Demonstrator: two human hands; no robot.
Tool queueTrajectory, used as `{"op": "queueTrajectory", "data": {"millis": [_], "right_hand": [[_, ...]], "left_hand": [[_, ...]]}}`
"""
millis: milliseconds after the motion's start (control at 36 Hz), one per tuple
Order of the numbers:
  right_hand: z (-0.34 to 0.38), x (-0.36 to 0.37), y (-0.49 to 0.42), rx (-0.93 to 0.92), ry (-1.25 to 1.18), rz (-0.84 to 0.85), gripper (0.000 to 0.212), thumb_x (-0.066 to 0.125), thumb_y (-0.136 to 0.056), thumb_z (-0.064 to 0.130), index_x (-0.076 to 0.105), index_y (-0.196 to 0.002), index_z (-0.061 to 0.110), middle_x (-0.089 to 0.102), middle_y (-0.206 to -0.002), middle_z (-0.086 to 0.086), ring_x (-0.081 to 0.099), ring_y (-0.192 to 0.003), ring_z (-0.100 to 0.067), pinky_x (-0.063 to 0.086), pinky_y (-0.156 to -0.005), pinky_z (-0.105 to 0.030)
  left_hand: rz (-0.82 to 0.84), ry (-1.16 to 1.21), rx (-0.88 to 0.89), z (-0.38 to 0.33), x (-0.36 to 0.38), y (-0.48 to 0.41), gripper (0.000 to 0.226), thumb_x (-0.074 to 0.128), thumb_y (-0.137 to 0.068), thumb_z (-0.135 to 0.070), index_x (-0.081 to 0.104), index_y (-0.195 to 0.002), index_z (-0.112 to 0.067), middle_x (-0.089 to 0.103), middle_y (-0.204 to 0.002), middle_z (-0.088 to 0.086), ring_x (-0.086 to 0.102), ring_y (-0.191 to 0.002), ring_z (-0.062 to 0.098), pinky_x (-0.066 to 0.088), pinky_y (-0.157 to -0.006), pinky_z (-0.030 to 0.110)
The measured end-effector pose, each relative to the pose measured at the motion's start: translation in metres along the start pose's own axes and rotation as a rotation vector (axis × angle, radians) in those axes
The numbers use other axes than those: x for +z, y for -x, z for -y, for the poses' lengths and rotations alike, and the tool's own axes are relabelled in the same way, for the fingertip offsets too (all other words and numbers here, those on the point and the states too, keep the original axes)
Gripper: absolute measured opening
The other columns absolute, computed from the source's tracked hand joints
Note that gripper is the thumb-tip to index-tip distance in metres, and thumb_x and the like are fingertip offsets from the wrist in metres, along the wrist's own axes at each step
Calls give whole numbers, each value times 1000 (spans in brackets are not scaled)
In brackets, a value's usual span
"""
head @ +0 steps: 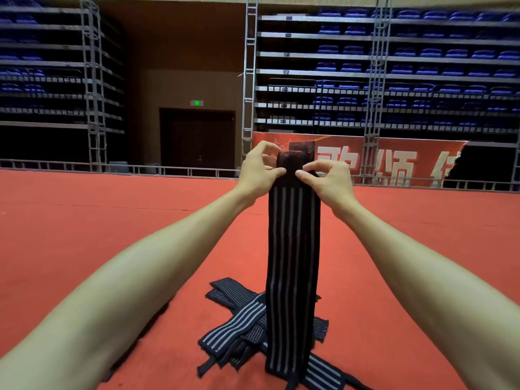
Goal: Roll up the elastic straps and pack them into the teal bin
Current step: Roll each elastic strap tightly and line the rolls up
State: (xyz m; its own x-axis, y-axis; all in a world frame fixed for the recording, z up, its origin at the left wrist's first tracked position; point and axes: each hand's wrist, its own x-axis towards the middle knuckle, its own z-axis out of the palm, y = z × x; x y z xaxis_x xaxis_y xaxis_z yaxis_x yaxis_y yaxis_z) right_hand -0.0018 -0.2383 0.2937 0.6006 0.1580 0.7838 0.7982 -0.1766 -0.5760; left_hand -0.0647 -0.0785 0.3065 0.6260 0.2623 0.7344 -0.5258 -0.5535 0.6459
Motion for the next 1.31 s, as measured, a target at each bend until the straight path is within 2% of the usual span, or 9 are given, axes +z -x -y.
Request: {"op": "queueTrajectory", "data": {"millis": [139,361,528,639,722,833,944,1167,1306], "right_hand": [[8,1,0,10,-31,-19,13,82,-79,31,73,-82,22,68,-85,15,63,-90,-1,45,-84,-17],[10,-3,3,-12,-66,-9,13,83,-79,31,72,-82,24,67,-85,16,62,-87,5,44,-77,-4],[10,-4,3,-25,-159,97,9,77,-85,16,74,-84,24,75,-91,1,72,-90,-17,59,-86,-41],[10,-9,3,-24,-167,128,4,74,-87,14,74,-88,10,74,-90,-5,72,-85,-18,60,-84,-39],[11,-10,2,-16,-173,120,10,71,-90,14,73,-94,5,74,-90,-11,73,-85,-24,61,-79,-38],[11,-13,-5,-18,-171,60,3,72,-89,14,72,-89,11,70,-74,6,69,-73,-13,56,-70,-30],[14,-15,-6,-33,-165,77,13,69,-91,12,69,-81,20,71,-81,-5,70,-78,-21,58,-73,-34],[17,-16,-5,-111,-106,37,15,73,-88,13,70,-80,24,72,-81,0,70,-76,-15,56,-70,-30],[16,-14,-7,-119,-91,20,11,73,-87,8,70,-83,18,73,-81,-5,70,-72,-18,57,-69,-37]], "left_hand": [[15,143,-57,-5,-4,2,38,75,-81,4,63,-111,-16,63,-88,5,63,-73,15,58,-77,34],[106,337,-134,-6,-4,4,19,66,-87,7,65,-86,-11,69,-85,9,67,-78,18,54,-67,25],[61,366,-89,-7,4,2,18,67,-87,7,67,-81,-10,57,-86,10,61,-64,1,50,-63,16],[87,446,-140,-5,5,1,13,67,-88,3,69,-83,-9,66,-102,21,67,-95,27,56,-89,39],[59,418,-125,-3,8,0,12,71,-85,0,72,-81,-11,68,-106,26,65,-107,34,55,-94,44],[53,396,-104,-6,9,2,13,71,-85,0,72,-82,-12,69,-105,26,69,-94,28,57,-84,36],[75,391,-75,-10,8,5,10,72,-86,-1,70,-83,-11,69,-100,22,69,-89,26,57,-82,38],[84,348,-58,-7,5,4,7,72,-87,-4,70,-88,-11,69,-95,19,69,-83,20,55,-73,32],[66,401,-53,-10,7,5,12,68,-88,2,70,-87,-10,66,-107,28,68,-93,27,57,-89,44]]}}
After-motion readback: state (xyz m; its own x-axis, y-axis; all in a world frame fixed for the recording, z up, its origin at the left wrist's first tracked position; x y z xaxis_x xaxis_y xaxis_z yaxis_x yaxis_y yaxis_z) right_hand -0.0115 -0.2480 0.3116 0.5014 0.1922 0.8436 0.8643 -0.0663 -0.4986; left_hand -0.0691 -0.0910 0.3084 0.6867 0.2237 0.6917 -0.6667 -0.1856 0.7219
